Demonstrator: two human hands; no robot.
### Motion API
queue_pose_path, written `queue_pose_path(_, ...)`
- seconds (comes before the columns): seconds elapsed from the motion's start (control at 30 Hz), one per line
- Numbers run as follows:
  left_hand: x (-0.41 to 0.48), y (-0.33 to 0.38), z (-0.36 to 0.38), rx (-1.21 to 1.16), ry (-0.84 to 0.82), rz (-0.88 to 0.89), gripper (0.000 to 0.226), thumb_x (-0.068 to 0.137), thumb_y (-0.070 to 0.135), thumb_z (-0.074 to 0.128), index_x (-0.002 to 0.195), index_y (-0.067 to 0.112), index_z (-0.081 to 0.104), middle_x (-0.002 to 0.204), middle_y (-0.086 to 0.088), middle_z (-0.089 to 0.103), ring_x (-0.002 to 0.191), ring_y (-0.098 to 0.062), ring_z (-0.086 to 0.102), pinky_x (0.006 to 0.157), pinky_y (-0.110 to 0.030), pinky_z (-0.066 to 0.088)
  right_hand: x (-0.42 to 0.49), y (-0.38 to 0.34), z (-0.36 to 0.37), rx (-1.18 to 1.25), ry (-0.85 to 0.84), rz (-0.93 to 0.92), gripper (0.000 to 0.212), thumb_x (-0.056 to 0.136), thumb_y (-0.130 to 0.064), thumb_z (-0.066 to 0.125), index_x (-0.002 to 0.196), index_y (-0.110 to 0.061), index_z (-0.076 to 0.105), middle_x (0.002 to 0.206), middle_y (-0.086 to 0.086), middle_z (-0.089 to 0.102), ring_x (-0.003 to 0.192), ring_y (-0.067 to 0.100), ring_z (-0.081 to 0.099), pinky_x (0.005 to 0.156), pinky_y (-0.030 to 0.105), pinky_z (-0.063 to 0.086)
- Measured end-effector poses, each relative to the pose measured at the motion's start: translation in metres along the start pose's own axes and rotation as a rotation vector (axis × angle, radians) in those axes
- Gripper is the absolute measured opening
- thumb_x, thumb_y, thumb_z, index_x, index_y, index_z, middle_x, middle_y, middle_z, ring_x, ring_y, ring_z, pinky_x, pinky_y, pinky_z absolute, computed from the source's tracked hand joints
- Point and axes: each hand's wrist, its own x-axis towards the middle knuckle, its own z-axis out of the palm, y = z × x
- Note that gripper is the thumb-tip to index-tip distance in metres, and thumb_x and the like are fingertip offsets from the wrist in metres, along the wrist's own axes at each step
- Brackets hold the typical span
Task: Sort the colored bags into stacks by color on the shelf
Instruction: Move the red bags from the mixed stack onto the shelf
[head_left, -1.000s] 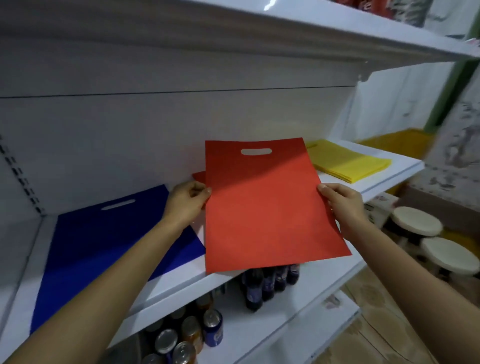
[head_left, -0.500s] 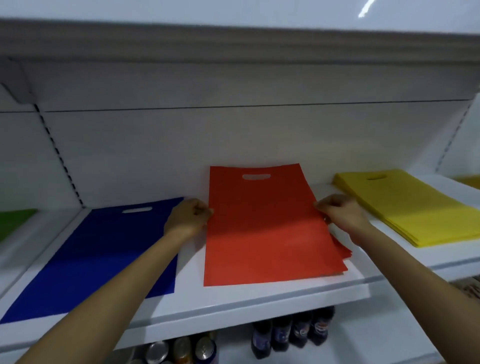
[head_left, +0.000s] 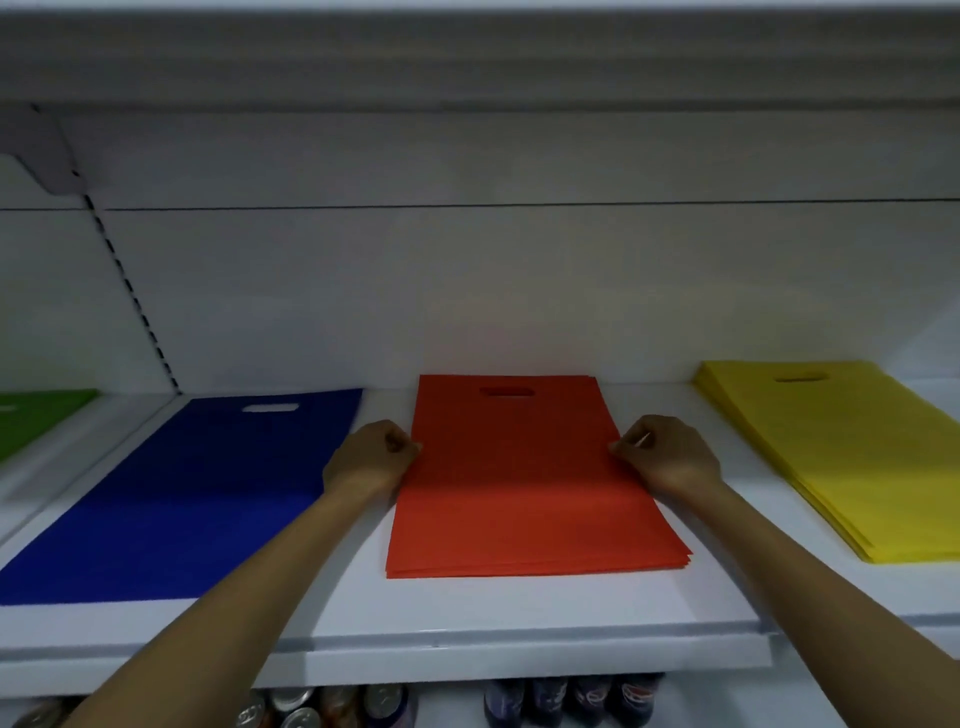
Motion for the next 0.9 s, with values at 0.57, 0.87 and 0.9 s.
queue_pose_path(0.57, -0.013, 0.003, 0.01, -0.004, 0.075, 0.056, 0.032, 0.096, 0.042, 0.05, 0.118, 0.027, 0.067, 0.118, 0.004, 0.067, 0.11, -0.018, 0.06, 0.08, -0.023, 0.044, -0.004, 0.012, -0.001, 0.227, 0.077, -0.098, 0.006, 0.084, -0.024, 0.068, 0.079, -0.027, 0.07, 0.078, -0.007, 0.068, 0.076, 0.01, 0.064, 0.066, 0.026, 0.051)
queue_pose_path(0.87, -0.056, -0.024, -0.072, 0.195, 0.337, 0.311, 0.03, 0.095, 0.03, 0.053, 0.122, 0.021, 0.062, 0.111, 0.006, 0.067, 0.105, -0.015, 0.058, 0.077, -0.036, 0.053, -0.033, -0.142, 0.021, 0.211, 0.054, -0.479, 0.009, 0.082, -0.029, 0.07, 0.09, -0.028, 0.066, 0.079, -0.012, 0.063, 0.079, 0.011, 0.06, 0.074, 0.026, 0.046)
queue_pose_path(0.9, -0.061, -0.034, -0.09, 0.261, 0.37, 0.321, 0.031, 0.094, 0.03, 0.054, 0.123, 0.02, 0.062, 0.111, 0.004, 0.067, 0.105, -0.017, 0.058, 0.074, -0.036, 0.053, -0.039, -0.166, 0.034, 0.176, 0.007, -0.509, 0.014, 0.081, -0.032, 0.07, 0.094, -0.028, 0.066, 0.083, -0.01, 0.064, 0.081, 0.012, 0.06, 0.075, 0.026, 0.047)
